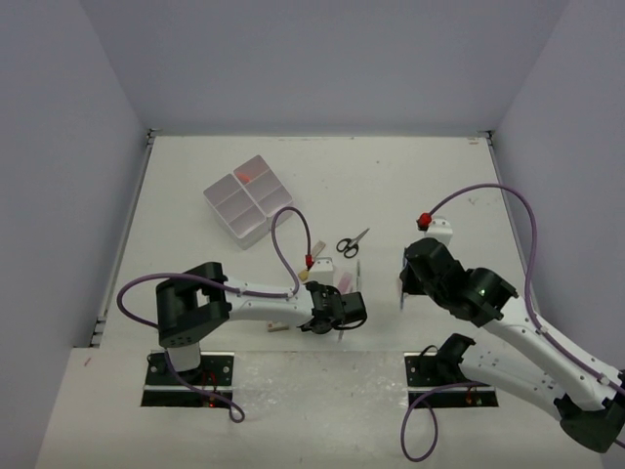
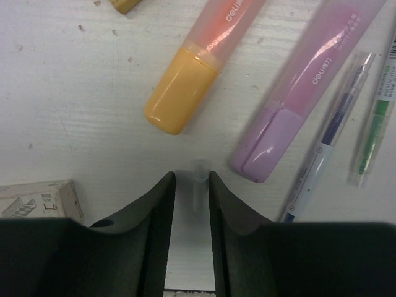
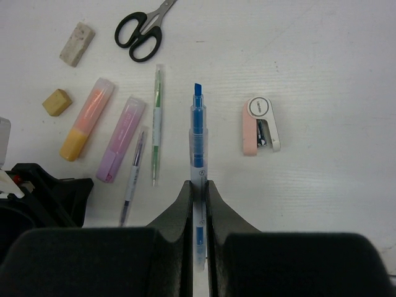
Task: Sort the stationery into containers
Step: Close the pen cap on the pen.
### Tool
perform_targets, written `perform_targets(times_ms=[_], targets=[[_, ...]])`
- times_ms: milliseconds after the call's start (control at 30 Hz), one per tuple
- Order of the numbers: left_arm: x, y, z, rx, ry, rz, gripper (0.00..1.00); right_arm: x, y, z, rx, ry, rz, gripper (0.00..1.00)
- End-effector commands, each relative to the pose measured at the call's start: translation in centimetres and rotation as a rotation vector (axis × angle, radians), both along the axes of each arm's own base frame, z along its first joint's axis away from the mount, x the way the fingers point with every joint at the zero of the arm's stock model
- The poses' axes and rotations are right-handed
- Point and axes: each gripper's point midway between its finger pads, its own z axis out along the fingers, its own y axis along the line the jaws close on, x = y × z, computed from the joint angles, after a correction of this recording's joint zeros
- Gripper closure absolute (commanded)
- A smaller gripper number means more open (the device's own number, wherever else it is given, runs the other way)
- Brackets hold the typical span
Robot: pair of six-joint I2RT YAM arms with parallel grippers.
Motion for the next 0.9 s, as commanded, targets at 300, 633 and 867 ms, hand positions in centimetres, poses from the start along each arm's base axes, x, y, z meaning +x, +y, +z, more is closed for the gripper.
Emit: perform_targets(times_ms=[300,633,867], targets=[[-0.1,0.1,-1.2,-0.002,-0.005,0.001,1.00,0.0,1.1,0.7,0.055,-0.026,0.056,1.00],[6.3,1.2,8.7,-0.072,-0.274,-0.041,1.00,-3.8,8.5,3.1,0.450,-0.090,0.458,1.00],[9.8,-0.4,24.4,-0.740,-0.633,-0.189,1.00,-7.3,14.4,6.2,0.788,-0.124,0.799,1.00]])
